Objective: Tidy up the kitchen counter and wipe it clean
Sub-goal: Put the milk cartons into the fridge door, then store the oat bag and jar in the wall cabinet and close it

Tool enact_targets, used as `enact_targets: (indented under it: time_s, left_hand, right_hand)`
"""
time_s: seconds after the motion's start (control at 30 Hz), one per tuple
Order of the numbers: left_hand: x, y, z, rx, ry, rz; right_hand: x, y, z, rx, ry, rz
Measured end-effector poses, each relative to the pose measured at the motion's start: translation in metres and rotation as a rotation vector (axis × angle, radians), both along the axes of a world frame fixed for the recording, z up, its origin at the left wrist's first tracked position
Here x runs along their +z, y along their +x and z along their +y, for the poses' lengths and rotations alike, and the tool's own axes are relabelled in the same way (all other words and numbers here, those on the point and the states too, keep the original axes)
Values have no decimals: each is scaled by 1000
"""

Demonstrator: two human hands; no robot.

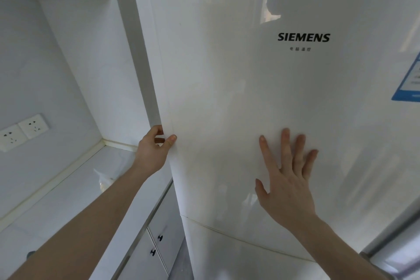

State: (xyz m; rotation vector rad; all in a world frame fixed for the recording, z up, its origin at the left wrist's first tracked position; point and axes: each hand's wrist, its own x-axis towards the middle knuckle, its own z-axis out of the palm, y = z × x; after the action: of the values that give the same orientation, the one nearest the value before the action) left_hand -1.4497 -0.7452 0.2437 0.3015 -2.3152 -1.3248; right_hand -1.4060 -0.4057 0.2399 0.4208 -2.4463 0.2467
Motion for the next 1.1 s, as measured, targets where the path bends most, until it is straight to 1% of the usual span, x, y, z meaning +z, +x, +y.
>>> enact_targets:
  time_s: [0.2, 0.3, 0.37, 0.43, 0.5, 0.57, 0.67, 0.8, 0.9, 0.97, 1.1]
  left_hand:
    - [-3, 7, 11, 49, 54, -1]
    - [-2, 22, 18, 47, 28, -74]
    - [-9, 46, 25, 5, -20, -149]
    - [-19, 80, 33, -48, -48, -178]
    - [-29, 119, 38, -76, -80, -128]
    - [-37, 154, 38, -57, -123, -68]
    - [-48, 201, 29, 23, -126, -79]
    - [-70, 260, 10, 138, -202, -189]
    - [-80, 305, -6, 182, -215, -256]
    - [-81, 329, -18, 215, -229, -278]
    - [-75, 360, -35, 265, -224, -302]
  right_hand:
    - [-1, 13, -6, 51, -30, -112]
    - [-8, 31, -11, 147, -141, -190]
    - [-12, 46, -15, 236, -261, -248]
    - [-13, 60, -20, 320, -335, -288]
    - [-15, 70, -25, 393, -383, -333]
    - [-17, 77, -30, 440, -417, -392]
    - [-23, 81, -41, 494, -437, -471]
    - [-39, 94, -71, 590, -455, -580]
    - [-53, 116, -97, 657, -464, -658]
    - [-58, 131, -115, 707, -470, -687]
    - [-58, 151, -141, 773, -415, -780]
